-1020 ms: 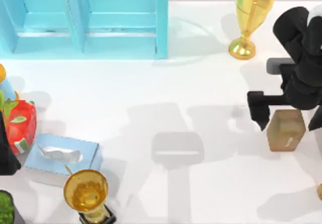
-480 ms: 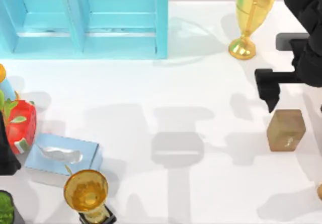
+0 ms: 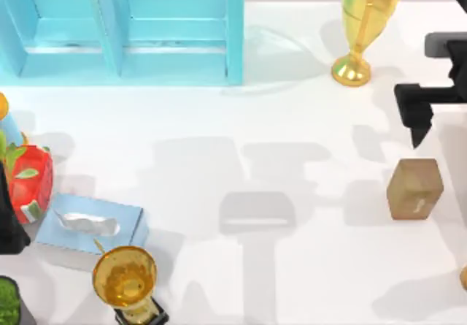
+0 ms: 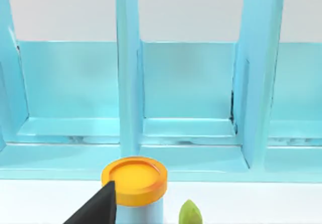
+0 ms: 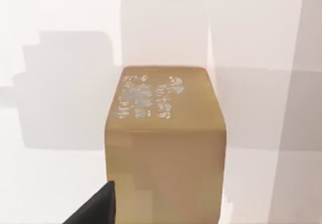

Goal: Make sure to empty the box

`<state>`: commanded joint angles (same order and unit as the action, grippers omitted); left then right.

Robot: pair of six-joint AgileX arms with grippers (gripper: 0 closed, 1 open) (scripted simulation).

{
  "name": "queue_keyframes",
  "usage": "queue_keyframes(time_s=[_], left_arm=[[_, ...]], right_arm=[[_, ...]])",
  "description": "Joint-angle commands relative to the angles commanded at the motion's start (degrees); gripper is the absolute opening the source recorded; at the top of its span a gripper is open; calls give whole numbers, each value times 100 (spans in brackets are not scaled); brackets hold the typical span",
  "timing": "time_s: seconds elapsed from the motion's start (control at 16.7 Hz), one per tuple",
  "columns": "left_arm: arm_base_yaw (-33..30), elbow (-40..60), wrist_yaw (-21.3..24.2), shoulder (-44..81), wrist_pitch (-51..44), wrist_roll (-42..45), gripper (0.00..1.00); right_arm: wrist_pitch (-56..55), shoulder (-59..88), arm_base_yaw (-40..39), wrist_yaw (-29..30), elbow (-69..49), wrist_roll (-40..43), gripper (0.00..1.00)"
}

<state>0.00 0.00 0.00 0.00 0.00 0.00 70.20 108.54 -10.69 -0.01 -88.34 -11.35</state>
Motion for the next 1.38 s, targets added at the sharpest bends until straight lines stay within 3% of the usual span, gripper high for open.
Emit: queue_keyframes(time_s=[0.72, 1.38], left_arm=[[0, 0, 0, 0, 0, 0, 100], [0, 0, 0, 0, 0, 0, 100]], right_arm=[[1156, 943, 3677, 8, -2104, 3620, 100], [759, 891, 3834, 8, -1670, 3776, 100]])
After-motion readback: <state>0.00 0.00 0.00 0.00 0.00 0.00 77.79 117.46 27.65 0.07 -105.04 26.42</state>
